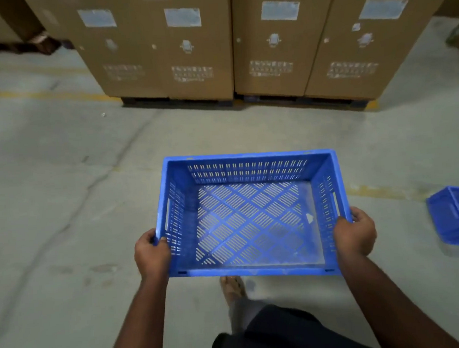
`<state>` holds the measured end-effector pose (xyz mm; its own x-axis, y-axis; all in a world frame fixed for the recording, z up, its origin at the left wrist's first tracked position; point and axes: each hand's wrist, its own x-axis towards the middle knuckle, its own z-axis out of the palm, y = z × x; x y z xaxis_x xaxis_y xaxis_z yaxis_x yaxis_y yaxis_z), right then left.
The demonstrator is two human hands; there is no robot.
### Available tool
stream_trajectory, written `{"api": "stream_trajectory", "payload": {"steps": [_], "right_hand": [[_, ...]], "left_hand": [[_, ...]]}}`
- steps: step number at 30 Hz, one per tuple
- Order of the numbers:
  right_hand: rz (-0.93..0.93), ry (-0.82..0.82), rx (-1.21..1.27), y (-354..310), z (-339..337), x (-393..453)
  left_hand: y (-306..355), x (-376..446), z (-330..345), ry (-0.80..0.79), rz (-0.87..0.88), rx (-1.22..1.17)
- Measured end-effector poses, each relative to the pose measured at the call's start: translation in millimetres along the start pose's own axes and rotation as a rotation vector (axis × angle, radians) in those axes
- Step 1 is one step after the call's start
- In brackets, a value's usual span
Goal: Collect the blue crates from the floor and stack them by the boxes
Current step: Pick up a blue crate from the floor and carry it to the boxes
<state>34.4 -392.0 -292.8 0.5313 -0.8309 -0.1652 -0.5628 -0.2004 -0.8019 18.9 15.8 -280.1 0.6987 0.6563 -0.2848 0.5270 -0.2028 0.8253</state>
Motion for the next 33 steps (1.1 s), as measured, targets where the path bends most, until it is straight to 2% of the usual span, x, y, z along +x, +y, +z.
{"api": "stream_trajectory", "payload": {"steps": [5, 11, 17, 27, 33], "right_hand": [[0.025, 0.008, 0.009, -34, 96, -9], [0.050, -0.064, 0.058, -110, 214, -24], [0.045, -0.044, 0.081, -197, 321, -2], [0.088, 0.052, 0.087, -318, 539, 83], [0.157, 0.129, 0.021, -373, 702, 168]], "left_hand": [[22, 114, -2, -0.040, 0.011, 0.007], [55, 246, -9, -0.034, 0.006, 0.029], [117, 369, 15, -0.022, 0.006, 0.031], [203, 626, 147, -0.130, -0.050, 0.039], [247, 797, 259, -0.198, -0.058, 0.278]]}}
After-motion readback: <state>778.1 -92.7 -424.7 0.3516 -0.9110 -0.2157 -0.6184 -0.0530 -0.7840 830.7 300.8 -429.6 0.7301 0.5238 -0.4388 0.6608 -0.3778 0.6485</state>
